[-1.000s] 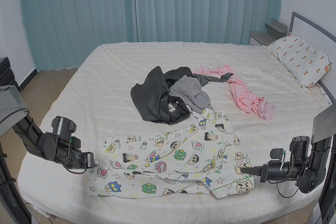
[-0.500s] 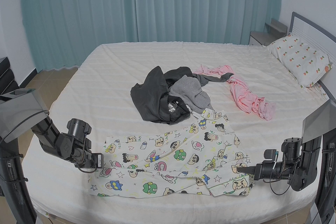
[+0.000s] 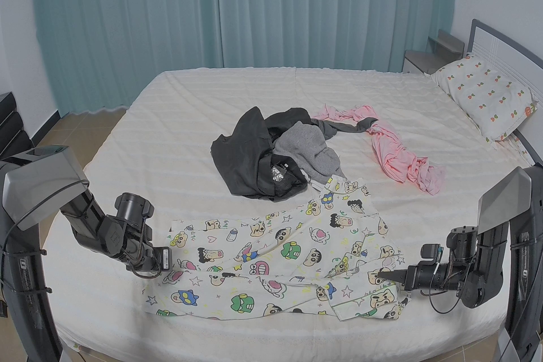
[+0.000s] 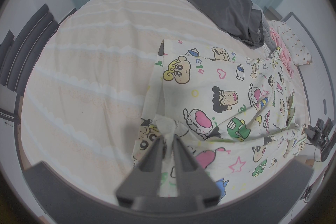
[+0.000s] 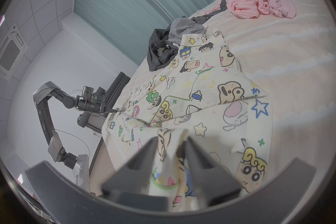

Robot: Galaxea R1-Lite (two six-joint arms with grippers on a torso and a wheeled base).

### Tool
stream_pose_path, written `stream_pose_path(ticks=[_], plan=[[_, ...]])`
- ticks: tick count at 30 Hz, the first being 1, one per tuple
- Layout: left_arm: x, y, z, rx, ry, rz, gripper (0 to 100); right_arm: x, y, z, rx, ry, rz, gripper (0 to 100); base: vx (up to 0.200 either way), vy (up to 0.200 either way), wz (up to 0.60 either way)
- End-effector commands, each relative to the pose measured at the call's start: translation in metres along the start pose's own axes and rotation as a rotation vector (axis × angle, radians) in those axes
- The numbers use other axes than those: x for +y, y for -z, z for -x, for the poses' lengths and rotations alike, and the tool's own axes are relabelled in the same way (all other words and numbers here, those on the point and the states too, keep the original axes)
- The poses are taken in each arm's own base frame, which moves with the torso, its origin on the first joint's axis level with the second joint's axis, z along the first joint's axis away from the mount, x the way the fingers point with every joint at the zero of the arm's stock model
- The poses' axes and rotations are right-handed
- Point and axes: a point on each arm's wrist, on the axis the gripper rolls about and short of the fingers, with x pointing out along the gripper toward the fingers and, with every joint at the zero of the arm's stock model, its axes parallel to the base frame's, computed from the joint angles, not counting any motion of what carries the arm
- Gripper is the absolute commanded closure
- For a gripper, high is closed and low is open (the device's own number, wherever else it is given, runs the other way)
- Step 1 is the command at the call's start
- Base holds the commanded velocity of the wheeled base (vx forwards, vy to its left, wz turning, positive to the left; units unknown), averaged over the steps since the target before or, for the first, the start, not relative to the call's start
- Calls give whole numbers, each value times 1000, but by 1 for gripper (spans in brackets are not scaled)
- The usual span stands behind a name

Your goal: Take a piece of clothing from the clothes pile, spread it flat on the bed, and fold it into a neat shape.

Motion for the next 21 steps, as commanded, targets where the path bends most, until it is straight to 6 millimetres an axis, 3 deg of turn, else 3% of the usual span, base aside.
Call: stream_pose_path(ticks=[1,8,14,17,21], plan=[[-3,-4,-5,-6,1,37,0,-4,2,-5,-3,16,0,0,0,0,0],[-1,-11,0,-44,-14,105,0,-7,-9,7,-61,62,-3,0,0,0,0],[15,-29,51,-138,128,164,0,-2,-26,37,-151,97,-5,0,0,0,0],[17,-28,70,-150,222,216,0,8,-28,45,-161,87,-40,0,0,0,0],[16,-30,82,-166,259,313,0,18,-28,53,-166,75,-84,0,0,0,0]])
